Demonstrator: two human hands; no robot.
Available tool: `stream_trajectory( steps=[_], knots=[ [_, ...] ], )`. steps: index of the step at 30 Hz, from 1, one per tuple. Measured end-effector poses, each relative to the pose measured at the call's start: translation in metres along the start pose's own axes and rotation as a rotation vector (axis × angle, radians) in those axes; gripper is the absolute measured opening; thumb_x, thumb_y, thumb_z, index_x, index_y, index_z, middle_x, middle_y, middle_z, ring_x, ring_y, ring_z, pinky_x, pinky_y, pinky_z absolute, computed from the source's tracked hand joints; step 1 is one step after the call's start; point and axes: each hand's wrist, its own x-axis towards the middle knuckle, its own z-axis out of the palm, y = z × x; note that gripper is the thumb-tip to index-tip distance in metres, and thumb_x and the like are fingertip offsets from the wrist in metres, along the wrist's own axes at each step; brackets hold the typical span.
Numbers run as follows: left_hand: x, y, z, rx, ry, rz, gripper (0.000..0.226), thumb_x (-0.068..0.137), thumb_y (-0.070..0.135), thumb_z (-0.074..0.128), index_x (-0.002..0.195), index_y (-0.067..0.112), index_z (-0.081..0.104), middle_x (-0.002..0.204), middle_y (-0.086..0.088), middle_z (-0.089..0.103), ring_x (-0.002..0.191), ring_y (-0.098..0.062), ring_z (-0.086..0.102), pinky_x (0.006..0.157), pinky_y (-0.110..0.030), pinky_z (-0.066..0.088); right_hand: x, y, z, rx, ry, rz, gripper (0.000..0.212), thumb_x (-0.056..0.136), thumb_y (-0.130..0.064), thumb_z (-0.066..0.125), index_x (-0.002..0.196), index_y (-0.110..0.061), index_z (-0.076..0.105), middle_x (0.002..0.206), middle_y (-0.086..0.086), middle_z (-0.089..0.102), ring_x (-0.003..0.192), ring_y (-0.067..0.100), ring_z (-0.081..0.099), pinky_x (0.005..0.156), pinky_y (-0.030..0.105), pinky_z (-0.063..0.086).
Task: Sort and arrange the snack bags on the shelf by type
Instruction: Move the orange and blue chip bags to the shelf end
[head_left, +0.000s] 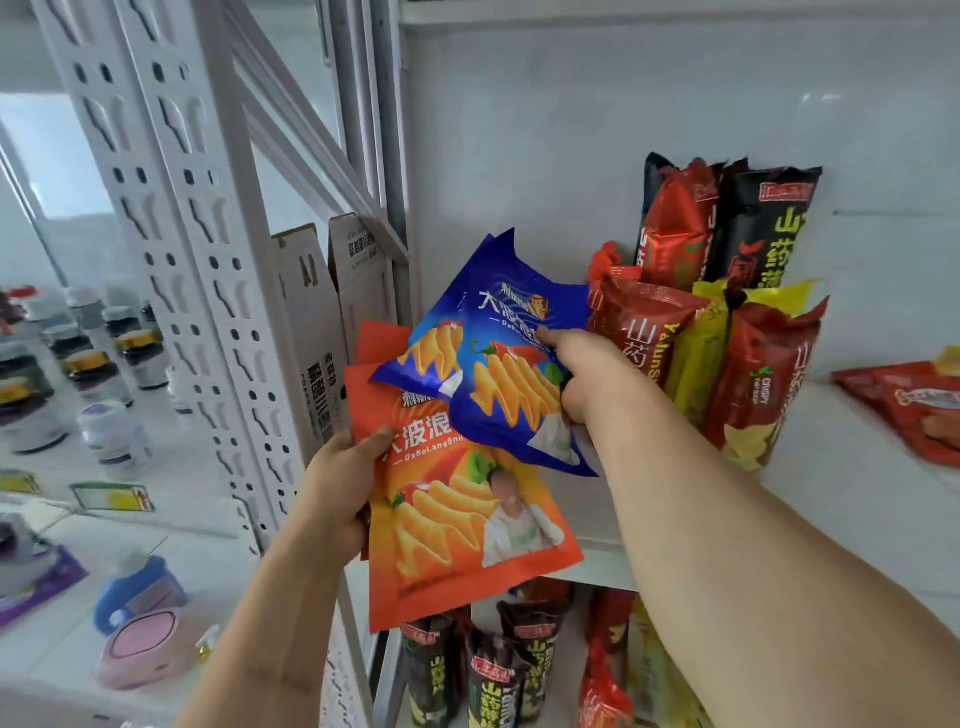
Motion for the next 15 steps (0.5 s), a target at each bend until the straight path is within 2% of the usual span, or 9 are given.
stream_trajectory(
  steps=[5, 15],
  knots=[
    [-0.04, -0.012, -0.018, 0.03, -0.061, -0.056, 0.015, 0.101, 0.018, 0.059, 0.111, 0.007, 0.058, 0.085, -0.019, 0.076, 0.06, -0.03, 0.073, 0.056, -0.045, 0.061, -0.027, 0.017, -0.014, -0.001, 0.007, 0.027, 0.052, 0.071, -0.045, 0.082, 0.108, -0.015, 0.062, 0.095, 0.013, 0.075, 0.087, 0.036, 0.072, 0.088, 0.052, 0.055],
    [-0.095, -0.034, -0.073, 0.059, -0.21, -0.153, 0.019, 0.1, 0.018, 0.061, 0.113, 0.005, 0.063, 0.088, -0.018, 0.078, 0.063, -0.03, 0.075, 0.061, -0.046, 0.062, -0.131, 0.064, -0.023, 0.045, 0.042, -0.042, 0.047, 0.077, -0.034, 0.083, 0.113, -0.011, 0.064, 0.093, 0.011, 0.076, 0.079, 0.029, 0.075, 0.079, 0.045, 0.06]
  ],
)
